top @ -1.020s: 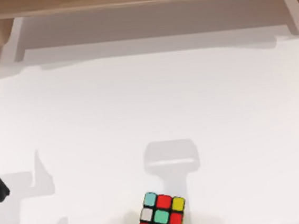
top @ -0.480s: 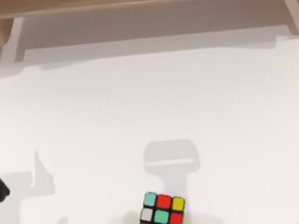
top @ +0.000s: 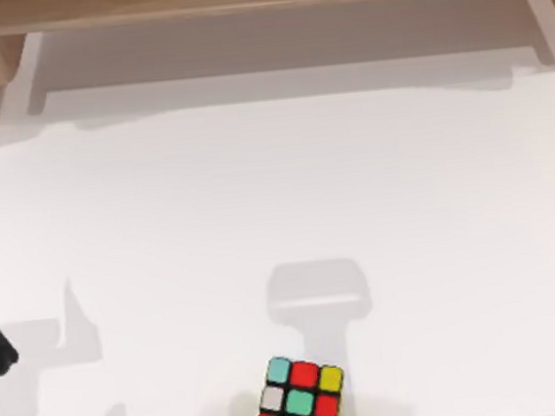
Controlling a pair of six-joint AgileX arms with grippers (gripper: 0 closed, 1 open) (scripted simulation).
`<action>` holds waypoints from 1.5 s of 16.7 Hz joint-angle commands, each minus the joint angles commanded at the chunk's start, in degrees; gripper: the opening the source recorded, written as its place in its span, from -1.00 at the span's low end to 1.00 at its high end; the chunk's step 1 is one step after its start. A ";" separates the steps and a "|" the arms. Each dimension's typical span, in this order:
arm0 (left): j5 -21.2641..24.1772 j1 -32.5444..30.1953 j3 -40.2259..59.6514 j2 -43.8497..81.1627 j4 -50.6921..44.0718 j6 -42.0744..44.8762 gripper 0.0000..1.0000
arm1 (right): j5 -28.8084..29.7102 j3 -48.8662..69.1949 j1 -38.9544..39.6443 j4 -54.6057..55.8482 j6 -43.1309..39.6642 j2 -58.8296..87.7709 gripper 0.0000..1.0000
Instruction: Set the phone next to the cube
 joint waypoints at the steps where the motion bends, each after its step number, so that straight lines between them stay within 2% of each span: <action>1: 0.00 0.00 0.00 0.00 0.00 0.00 1.00 | 0.00 0.00 0.00 0.00 0.00 0.00 -1.00; 5: 0.00 0.00 0.00 0.00 0.00 0.00 1.00 | 0.00 0.00 0.00 0.00 0.00 0.00 -1.00; 12: 0.00 0.00 0.00 0.00 0.00 0.00 1.00 | -0.32 3.23 0.05 -7.98 0.65 -4.79 -1.00; 18: 0.00 0.00 0.00 0.00 0.00 0.00 1.00 | -0.28 3.78 0.33 -8.13 1.04 -5.27 -1.00; 21: 0.00 0.00 0.00 0.00 0.00 0.00 1.00 | -0.07 6.42 2.88 -8.43 3.99 -7.55 -1.00; 25: 0.00 0.00 0.00 0.00 0.00 0.00 1.00 | 0.13 9.63 10.08 -9.45 12.31 -9.53 -1.00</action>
